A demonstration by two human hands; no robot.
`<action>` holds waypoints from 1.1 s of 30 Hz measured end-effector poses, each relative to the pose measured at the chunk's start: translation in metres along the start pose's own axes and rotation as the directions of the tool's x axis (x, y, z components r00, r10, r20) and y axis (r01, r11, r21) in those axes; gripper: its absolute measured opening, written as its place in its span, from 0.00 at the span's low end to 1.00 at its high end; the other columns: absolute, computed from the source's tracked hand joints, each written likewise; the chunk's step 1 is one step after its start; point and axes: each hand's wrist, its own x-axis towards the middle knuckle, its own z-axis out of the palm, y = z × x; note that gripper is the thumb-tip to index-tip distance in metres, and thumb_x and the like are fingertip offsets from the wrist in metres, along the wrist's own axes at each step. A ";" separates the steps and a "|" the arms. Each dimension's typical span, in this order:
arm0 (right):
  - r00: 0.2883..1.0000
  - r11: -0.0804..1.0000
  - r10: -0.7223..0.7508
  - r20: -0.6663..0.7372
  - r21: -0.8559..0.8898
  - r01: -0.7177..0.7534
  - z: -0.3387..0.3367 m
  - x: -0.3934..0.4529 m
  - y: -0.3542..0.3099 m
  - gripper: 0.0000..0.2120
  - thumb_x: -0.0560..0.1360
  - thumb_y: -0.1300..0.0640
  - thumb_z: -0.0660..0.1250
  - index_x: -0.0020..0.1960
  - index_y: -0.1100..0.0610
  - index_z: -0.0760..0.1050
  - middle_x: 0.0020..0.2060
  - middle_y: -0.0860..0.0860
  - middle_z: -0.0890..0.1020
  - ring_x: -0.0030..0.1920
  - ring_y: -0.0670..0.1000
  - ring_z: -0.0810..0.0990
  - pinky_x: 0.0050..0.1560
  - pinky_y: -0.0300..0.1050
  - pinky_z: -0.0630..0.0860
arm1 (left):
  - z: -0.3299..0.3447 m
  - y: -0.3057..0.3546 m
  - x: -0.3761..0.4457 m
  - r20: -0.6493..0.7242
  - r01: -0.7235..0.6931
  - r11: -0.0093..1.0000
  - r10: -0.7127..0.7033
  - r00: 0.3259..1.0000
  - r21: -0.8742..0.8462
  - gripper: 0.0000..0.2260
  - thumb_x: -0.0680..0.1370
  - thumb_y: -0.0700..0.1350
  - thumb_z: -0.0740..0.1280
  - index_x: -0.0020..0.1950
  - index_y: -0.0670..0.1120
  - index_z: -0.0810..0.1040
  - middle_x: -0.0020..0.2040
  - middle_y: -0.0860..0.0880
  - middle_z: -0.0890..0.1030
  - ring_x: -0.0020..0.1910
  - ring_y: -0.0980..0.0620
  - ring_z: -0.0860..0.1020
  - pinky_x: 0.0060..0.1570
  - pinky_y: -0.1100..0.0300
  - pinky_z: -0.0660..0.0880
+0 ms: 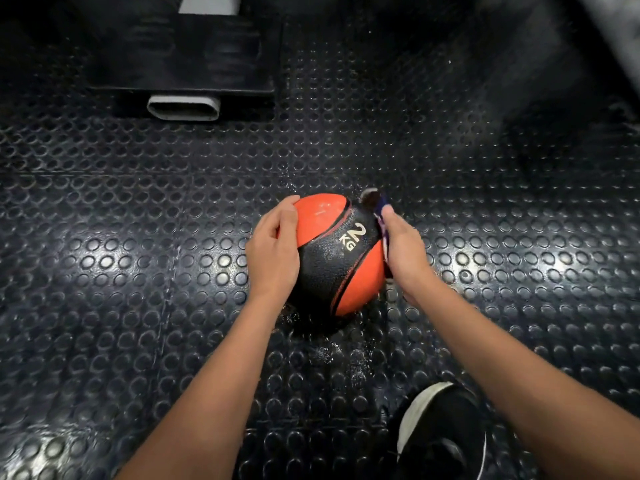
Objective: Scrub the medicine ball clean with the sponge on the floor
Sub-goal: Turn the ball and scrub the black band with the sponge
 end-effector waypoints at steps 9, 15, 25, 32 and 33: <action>0.997 0.994 -0.037 0.064 -0.102 0.043 -0.004 -0.004 0.020 0.18 0.88 0.46 0.54 0.50 0.49 0.80 0.48 0.52 0.86 0.49 0.49 0.84 0.59 0.51 0.79 | -0.012 -0.004 -0.004 -0.004 0.021 1.000 -0.021 1.000 -0.011 0.16 0.85 0.58 0.59 0.68 0.61 0.82 0.66 0.62 0.81 0.68 0.57 0.78 0.71 0.49 0.74; 1.000 0.990 0.023 0.001 0.137 -0.023 -0.001 -0.001 0.028 0.18 0.82 0.44 0.56 0.57 0.53 0.81 0.57 0.55 0.85 0.58 0.53 0.80 0.73 0.64 0.71 | -0.012 0.004 -0.005 -0.087 0.049 0.998 -0.045 0.995 0.048 0.12 0.85 0.59 0.60 0.58 0.62 0.83 0.64 0.58 0.81 0.64 0.59 0.77 0.68 0.57 0.71; 0.979 0.878 0.205 0.008 0.441 -0.188 0.021 -0.018 0.041 0.21 0.86 0.42 0.53 0.72 0.51 0.72 0.66 0.47 0.81 0.67 0.49 0.79 0.70 0.52 0.74 | 0.004 -0.018 -0.046 -0.125 0.478 0.667 -0.647 0.753 -0.572 0.39 0.69 0.76 0.60 0.70 0.53 0.81 0.65 0.52 0.85 0.62 0.50 0.84 0.69 0.48 0.77; 0.946 0.856 0.310 0.091 0.406 -0.320 0.015 -0.096 0.064 0.15 0.87 0.45 0.52 0.59 0.54 0.71 0.42 0.54 0.80 0.37 0.55 0.82 0.41 0.55 0.81 | -0.035 0.013 -0.002 0.011 0.531 0.842 -0.535 0.845 0.093 0.36 0.69 0.78 0.55 0.58 0.54 0.84 0.60 0.48 0.86 0.60 0.42 0.82 0.65 0.42 0.77; 0.939 0.850 0.328 0.103 0.402 -0.341 0.013 -0.100 0.066 0.16 0.87 0.45 0.53 0.59 0.55 0.72 0.43 0.56 0.81 0.40 0.57 0.82 0.40 0.53 0.81 | -0.032 0.021 -0.003 -0.017 0.488 0.862 -0.491 0.871 0.135 0.35 0.70 0.77 0.55 0.60 0.54 0.83 0.63 0.48 0.84 0.63 0.42 0.81 0.68 0.41 0.75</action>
